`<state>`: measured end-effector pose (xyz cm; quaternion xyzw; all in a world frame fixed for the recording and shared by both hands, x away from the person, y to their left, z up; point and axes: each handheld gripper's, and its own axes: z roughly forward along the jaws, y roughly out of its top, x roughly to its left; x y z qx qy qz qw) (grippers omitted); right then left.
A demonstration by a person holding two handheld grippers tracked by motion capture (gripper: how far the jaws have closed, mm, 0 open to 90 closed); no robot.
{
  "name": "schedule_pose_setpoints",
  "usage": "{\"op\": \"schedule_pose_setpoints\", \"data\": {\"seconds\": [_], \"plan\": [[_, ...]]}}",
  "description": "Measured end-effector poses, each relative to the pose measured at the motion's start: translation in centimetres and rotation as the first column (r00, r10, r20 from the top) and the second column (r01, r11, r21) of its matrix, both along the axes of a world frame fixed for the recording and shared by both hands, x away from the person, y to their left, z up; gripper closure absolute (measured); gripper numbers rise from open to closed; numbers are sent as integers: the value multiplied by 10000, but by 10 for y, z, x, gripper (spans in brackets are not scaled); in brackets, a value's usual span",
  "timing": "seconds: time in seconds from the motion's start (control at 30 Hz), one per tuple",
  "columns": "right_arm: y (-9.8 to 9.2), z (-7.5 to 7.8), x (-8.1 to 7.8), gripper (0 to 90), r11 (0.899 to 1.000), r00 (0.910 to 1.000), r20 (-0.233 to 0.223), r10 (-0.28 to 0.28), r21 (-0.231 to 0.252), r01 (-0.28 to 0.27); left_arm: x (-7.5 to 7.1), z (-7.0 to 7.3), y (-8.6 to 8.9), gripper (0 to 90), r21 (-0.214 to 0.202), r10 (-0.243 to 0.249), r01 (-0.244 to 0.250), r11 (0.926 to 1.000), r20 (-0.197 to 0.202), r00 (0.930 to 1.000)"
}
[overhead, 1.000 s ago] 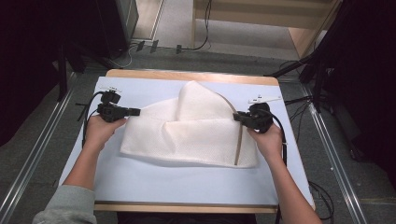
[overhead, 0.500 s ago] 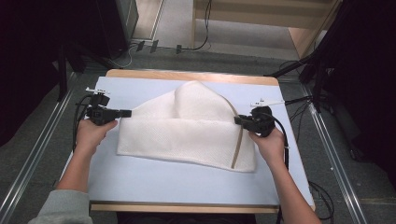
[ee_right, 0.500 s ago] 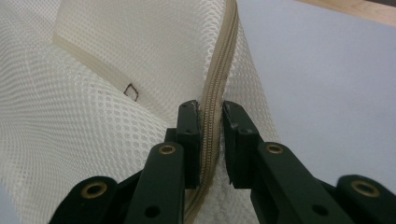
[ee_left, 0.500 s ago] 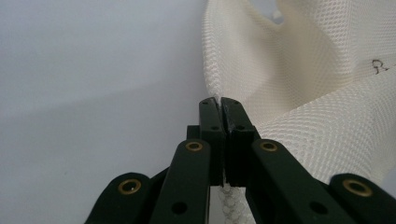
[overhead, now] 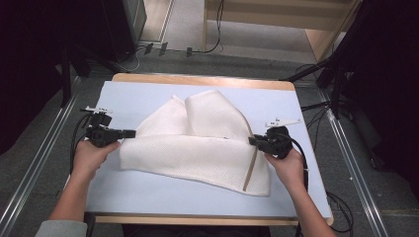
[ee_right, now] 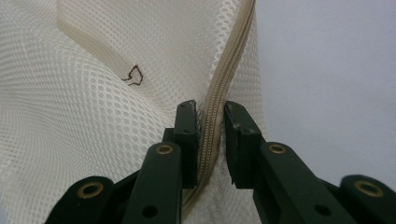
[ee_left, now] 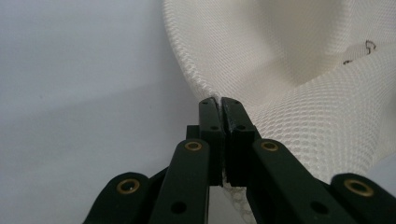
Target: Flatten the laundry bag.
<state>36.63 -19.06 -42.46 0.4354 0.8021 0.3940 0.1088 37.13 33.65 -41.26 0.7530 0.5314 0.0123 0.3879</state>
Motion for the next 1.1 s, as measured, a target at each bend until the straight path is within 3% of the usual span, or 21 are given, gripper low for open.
{"op": "schedule_pose_setpoints", "data": {"seconds": [0.2, 0.27, 0.3, 0.33, 0.4, 0.43, 0.53, 0.67, 0.83, 0.9, 1.1], "plan": [[1, -8, 4, 778, 9999, 9999, -162, -5, -105, 4, -8, -8, -1, 883, 129, -107, 110, 9999, -227, 9997], [2, -7, 6, 769, 10000, 9997, -227, 31, -64, -33, -9, -6, 0, 850, 32, -137, 137, 9999, -8, 9999], [1, -5, 6, 750, 10000, 9997, -230, 24, 25, -23, -10, -4, 1, 769, 46, -162, 162, 9999, 42, 9999], [1, -5, 6, 750, 10000, 9997, -230, 24, 25, -23, -10, -2, 2, 769, 103, -98, 97, 9999, 173, 9998], [0, -2, 6, 697, 9999, 9999, -120, 34, 134, -32, -9, 3, 4, 688, 213, -4, -6, 9998, 472, 9989], [-1, -1, 6, 674, 9998, 10000, -8, 91, 173, -91, -6, 6, 6, 683, 397, 1, -23, 9992, 557, 9984], [0, 5, 7, 588, 9995, 9994, 313, 157, 273, -166, 6, 9, 7, 610, 379, 133, -158, 9992, 661, 9977], [3, 9, 10, 545, 9997, 9982, 586, 97, 232, -110, 26, 7, 2, 597, 583, 46, -90, 9983, 749, 9972], [8, 9, 22, 524, 9999, 9985, 552, -63, 113, 57, 49, -4, -8, 591, 867, -9, -50, 9962, 673, 9977], [8, 6, 24, 523, 9999, 9988, 474, -136, 64, 133, 55, -8, -11, 590, 1170, -72, 6, 9931, 552, 9984], [12, 7, 34, 497, 9997, 9988, 457, -184, 166, 177, 70, -18, -22, 585, 1300, -220, 190, 9913, 215, 9995]]}}
